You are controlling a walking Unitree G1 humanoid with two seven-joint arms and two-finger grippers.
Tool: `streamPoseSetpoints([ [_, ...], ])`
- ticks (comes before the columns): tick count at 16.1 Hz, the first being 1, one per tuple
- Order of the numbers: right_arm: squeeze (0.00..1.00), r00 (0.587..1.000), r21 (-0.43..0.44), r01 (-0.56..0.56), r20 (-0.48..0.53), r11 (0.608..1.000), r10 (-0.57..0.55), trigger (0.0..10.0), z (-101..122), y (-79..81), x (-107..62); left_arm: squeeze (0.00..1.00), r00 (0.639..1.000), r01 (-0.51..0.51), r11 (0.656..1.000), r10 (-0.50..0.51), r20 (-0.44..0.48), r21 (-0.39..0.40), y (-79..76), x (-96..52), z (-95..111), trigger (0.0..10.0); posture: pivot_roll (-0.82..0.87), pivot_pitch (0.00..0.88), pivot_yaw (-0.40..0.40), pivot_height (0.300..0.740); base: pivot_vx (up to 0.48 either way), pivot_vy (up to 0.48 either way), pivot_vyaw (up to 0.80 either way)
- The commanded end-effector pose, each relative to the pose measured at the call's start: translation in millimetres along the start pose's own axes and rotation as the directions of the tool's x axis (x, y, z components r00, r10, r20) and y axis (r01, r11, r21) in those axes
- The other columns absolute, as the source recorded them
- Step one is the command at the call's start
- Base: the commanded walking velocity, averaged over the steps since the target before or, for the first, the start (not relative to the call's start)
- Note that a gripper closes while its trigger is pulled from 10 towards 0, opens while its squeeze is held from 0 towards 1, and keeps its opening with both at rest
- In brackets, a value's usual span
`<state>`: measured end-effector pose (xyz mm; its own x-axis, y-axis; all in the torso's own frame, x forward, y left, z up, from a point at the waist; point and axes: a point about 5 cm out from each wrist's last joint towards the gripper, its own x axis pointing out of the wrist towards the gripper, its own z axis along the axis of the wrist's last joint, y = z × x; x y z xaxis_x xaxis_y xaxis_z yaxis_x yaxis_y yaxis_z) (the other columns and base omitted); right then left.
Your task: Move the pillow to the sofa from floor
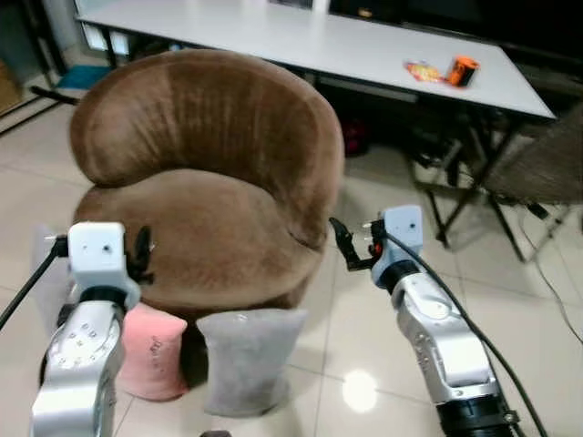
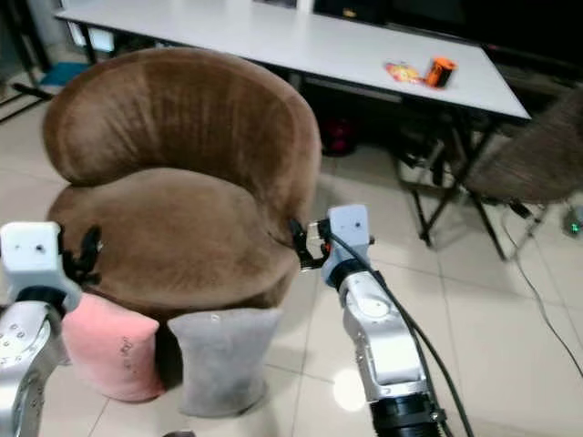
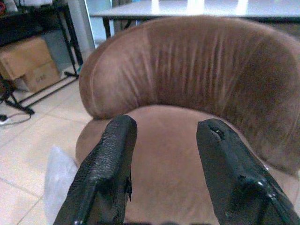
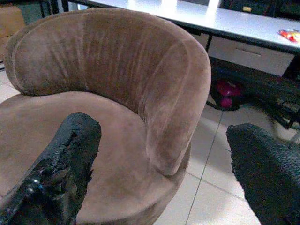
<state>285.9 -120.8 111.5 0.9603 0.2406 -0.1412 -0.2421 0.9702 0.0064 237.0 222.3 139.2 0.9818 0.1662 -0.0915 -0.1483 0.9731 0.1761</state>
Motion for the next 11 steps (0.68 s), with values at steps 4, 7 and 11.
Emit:
streamPoseSetpoints([
  [4, 0.00, 0.999, -0.022, -0.029, 0.014, 0.999, 0.030, 10.0, 2, -3.6, -2.1, 0.00, 1.000, 0.029, 1.000, -0.029, 0.007, 0.006, -5.6, -0.1, 2, 10.0, 0.06, 0.000, -0.081, 0.740, 0.283, 0.000, 0.80],
  [7, 0.00, 1.000, -0.017, -0.021, 0.014, 1.000, 0.021, 10.0, 1, -4.3, -1.1, 0.00, 0.999, 0.031, 0.999, -0.031, 0.008, 0.011, -5.0, 1.1, 2, 10.0, 0.06, 0.000, -0.080, 0.740, 0.244, 0.000, 0.80],
  [11, 0.00, 0.997, 0.026, 0.078, -0.014, 0.997, -0.078, 10.0, -5, -14.9, -2.1, 0.00, 1.000, 0.016, 0.999, -0.017, 0.008, 0.047, -4.4, 3.7, 1, 10.0, 0.05, 0.000, -0.066, 0.740, 0.000, 0.000, 0.20],
])
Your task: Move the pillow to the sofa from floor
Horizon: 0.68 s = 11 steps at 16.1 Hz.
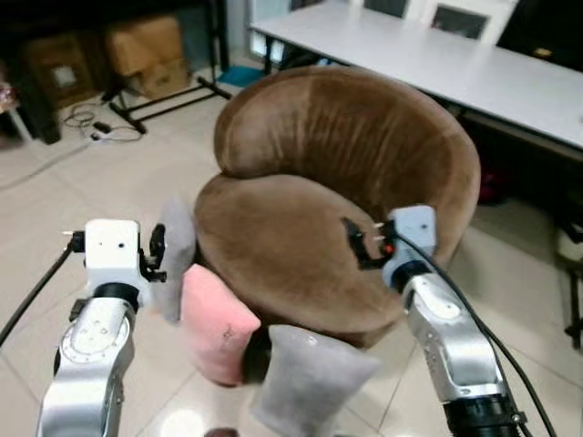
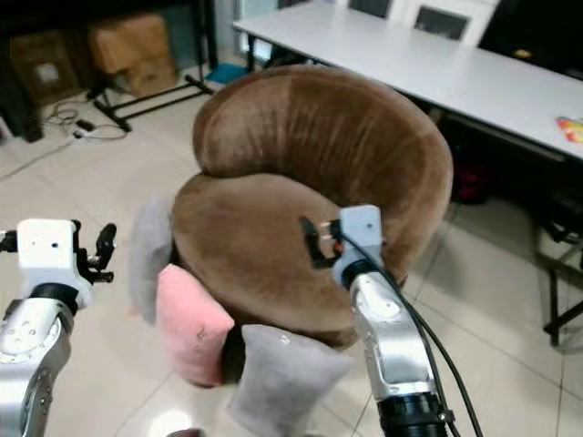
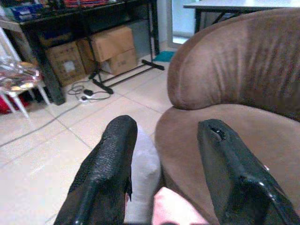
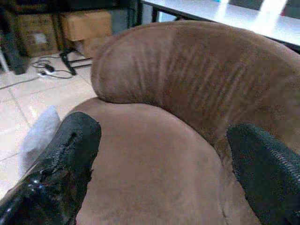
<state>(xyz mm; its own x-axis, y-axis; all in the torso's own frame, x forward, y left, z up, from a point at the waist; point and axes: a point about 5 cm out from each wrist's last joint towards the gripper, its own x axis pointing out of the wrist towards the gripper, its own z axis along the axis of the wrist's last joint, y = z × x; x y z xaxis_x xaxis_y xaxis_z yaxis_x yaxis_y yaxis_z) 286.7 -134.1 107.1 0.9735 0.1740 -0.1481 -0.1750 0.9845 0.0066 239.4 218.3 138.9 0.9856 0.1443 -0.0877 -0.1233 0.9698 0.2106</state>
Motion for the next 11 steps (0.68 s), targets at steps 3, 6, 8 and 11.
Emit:
streamPoseSetpoints([
  [3, 0.00, 0.999, 0.004, 0.046, -0.002, 0.999, -0.046, 10.0, 0, -9.4, -2.8, 0.00, 1.000, 0.009, 0.998, -0.011, 0.027, 0.058, -4.2, 2.9, -1, 10.0, 0.04, 0.000, -0.044, 0.740, 0.000, 0.000, 0.00],
  [6, 0.00, 0.999, -0.007, 0.052, 0.004, 0.999, -0.052, 10.0, 1, -10.9, -2.9, 0.00, 0.997, 0.060, 0.996, -0.064, 0.053, 0.064, -12.4, 4.3, -3, 10.0, 0.03, 0.000, -0.036, 0.740, 0.000, 0.000, 0.00],
  [8, 0.00, 0.998, -0.002, 0.055, 0.001, 0.998, -0.055, 10.0, 2, -10.4, -5.8, 0.00, 0.994, 0.069, 0.996, -0.073, 0.078, 0.051, -13.7, 7.7, -5, 10.0, -0.02, 0.000, 0.030, 0.740, 0.000, 0.000, 0.00],
  [11, 0.00, 0.997, 0.006, 0.072, 0.007, 0.997, -0.072, 10.0, 2, -11.8, -10.1, 0.00, 0.989, 0.111, 0.992, -0.116, 0.095, 0.064, -18.6, 7.7, -6, 10.0, -0.03, 0.000, 0.047, 0.740, 0.000, 0.000, 0.00],
])
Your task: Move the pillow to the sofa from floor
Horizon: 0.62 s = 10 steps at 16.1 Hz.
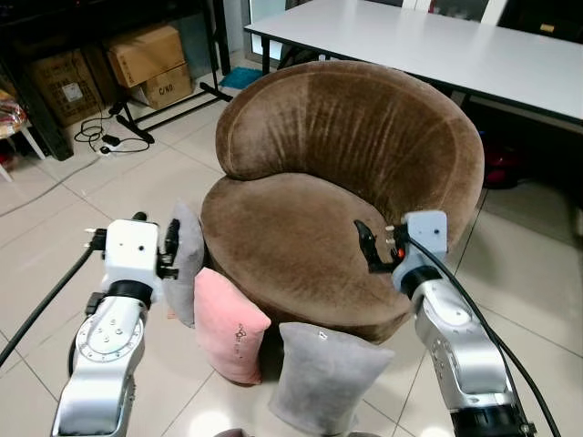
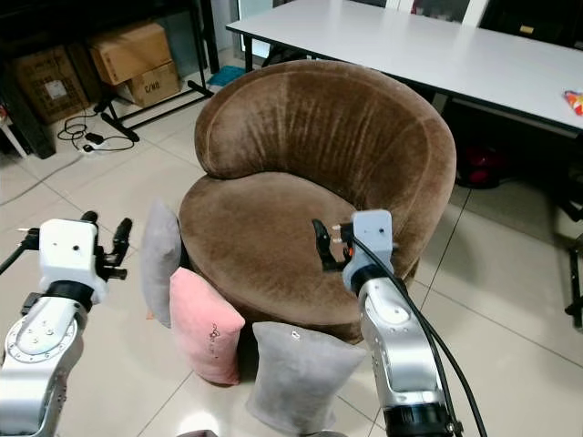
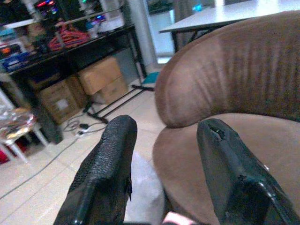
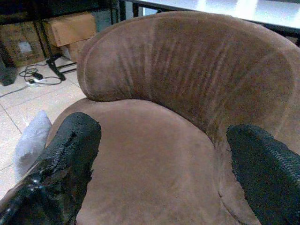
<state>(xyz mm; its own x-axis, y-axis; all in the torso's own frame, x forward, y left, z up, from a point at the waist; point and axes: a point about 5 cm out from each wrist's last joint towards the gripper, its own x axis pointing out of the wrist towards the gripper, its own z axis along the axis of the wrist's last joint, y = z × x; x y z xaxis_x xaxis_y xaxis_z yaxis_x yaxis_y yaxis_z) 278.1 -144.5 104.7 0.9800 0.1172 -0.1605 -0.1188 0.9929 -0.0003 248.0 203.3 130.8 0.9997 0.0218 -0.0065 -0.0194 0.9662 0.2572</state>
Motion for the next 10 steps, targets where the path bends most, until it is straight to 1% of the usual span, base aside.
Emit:
streamPoseSetpoints([
  [1, 0.00, 0.999, 0.018, 0.034, 0.028, 0.999, -0.035, 10.0, 5.8, -5.2, -1.9, 0.00, 1.000, 0.017, 1.000, -0.017, -0.009, 0.010, -1.3, 0.4, -3.7, 10.0, -0.03, 0.000, 0.043, 0.740, 0.000, 0.000, 0.00],
  [3, 0.00, 0.998, 0.025, 0.058, 0.014, 0.998, -0.059, 10.0, 2.8, -7.7, -2.9, 0.00, 1.000, 0.001, 1.000, -0.001, -0.008, 0.016, 1.9, -0.1, -5.3, 10.0, -0.02, 0.000, 0.033, 0.736, 0.000, 0.000, 0.00],
  [4, 0.00, 0.998, 0.030, 0.062, 0.018, 0.998, -0.062, 10.0, 3.0, -7.6, -3.1, 0.00, 1.000, -0.004, 1.000, 0.005, -0.004, 0.023, 3.3, -2.1, -6.0, 10.0, -0.01, 0.000, 0.017, 0.721, 0.000, 0.000, 0.00],
  [7, 0.00, 0.998, 0.040, 0.066, 0.015, 0.997, -0.067, 10.0, 2.6, -6.9, -3.5, 0.00, 1.000, -0.013, 0.999, 0.013, 0.000, 0.029, 4.0, -5.5, -7.0, 10.0, 0.00, 0.000, -0.003, 0.696, 0.000, 0.000, 0.00],
  [10, 0.00, 0.998, 0.039, 0.063, 0.006, 0.997, -0.063, 10.0, 0.7, -6.0, -4.4, 0.00, 1.000, -0.018, 0.999, 0.018, 0.002, 0.030, 3.8, -7.5, -7.8, 10.0, 0.00, 0.000, -0.007, 0.656, 0.000, 0.000, 0.00],
])
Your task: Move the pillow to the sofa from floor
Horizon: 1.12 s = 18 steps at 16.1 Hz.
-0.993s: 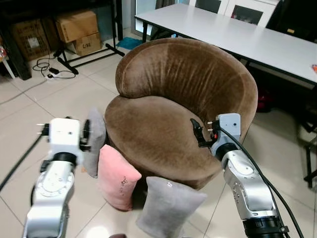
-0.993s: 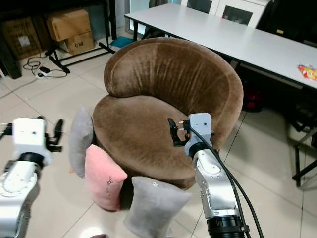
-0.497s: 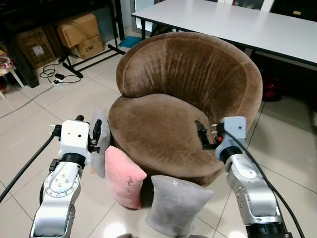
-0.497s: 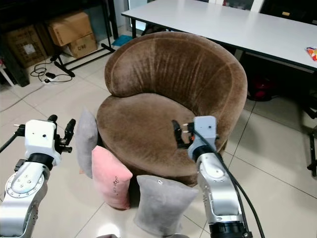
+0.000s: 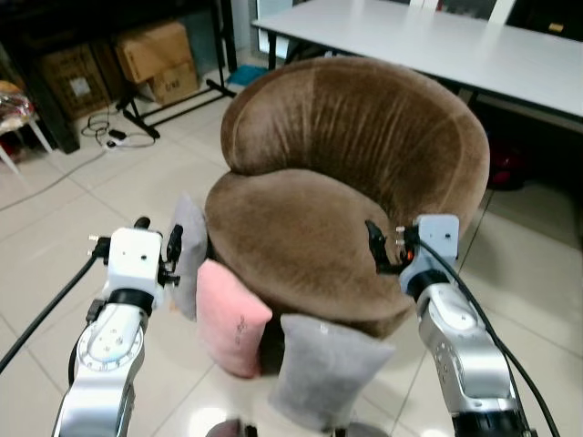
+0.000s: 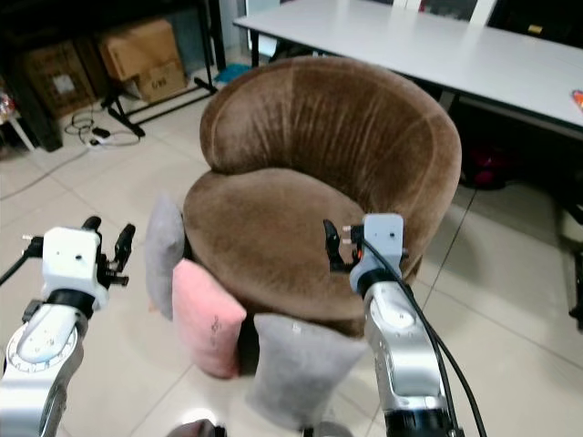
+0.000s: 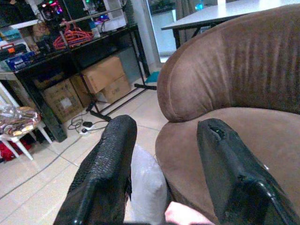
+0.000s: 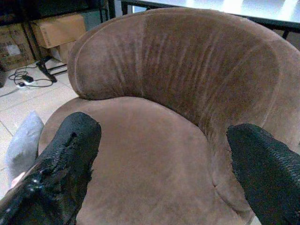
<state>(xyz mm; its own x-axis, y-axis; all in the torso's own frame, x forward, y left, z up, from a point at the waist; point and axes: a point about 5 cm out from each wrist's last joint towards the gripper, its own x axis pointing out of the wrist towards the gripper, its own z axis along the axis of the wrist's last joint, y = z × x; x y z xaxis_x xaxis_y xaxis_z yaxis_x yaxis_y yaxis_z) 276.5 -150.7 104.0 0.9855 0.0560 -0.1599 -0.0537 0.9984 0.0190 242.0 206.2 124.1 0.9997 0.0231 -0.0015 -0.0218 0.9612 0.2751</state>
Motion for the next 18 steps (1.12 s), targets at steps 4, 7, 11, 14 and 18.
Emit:
streamPoseSetpoints([
  [4, 0.00, 1.000, 0.001, -0.015, 0.014, 1.000, 0.015, 10.0, 3.9, 0.9, -1.3, 0.00, 1.000, -0.027, 1.000, 0.027, 0.004, -0.004, 1.6, -2.6, 0.0, 10.0, 0.00, 0.000, -0.023, 0.616, 0.000, 0.000, 0.00],
  [7, 0.00, 0.999, -0.015, -0.040, 0.013, 0.999, 0.041, 10.0, 4.6, 4.2, 0.5, 0.00, 1.000, -0.029, 1.000, 0.029, 0.008, -0.009, 0.9, -3.2, 0.6, 10.0, 0.00, 0.000, -0.028, 0.616, 0.000, 0.000, 0.00],
  [11, 0.00, 0.999, -0.026, -0.045, 0.013, 0.999, 0.045, 10.0, 5.7, 3.1, 1.6, 0.00, 1.000, -0.020, 0.999, 0.021, 0.015, -0.042, -0.1, -4.5, 0.6, 10.0, 0.00, 0.000, -0.037, 0.616, 0.000, 0.000, 0.00],
  [14, 0.00, 0.999, -0.032, -0.047, 0.010, 0.998, 0.047, 10.0, 5.2, 2.9, 1.8, 0.00, 1.000, -0.020, 0.998, 0.020, 0.010, -0.054, 0.0, -5.2, -0.4, 10.0, 0.00, 0.000, -0.042, 0.616, 0.170, 0.000, 0.00],
  [18, 0.00, 0.998, -0.043, -0.057, 0.007, 0.997, 0.057, 10.0, 5.2, 4.4, 2.8, 0.00, 1.000, -0.022, 0.998, 0.022, 0.006, -0.060, 0.6, -5.5, -1.5, 10.0, 0.00, 0.000, -0.047, 0.616, 0.285, 0.000, 0.00],
])
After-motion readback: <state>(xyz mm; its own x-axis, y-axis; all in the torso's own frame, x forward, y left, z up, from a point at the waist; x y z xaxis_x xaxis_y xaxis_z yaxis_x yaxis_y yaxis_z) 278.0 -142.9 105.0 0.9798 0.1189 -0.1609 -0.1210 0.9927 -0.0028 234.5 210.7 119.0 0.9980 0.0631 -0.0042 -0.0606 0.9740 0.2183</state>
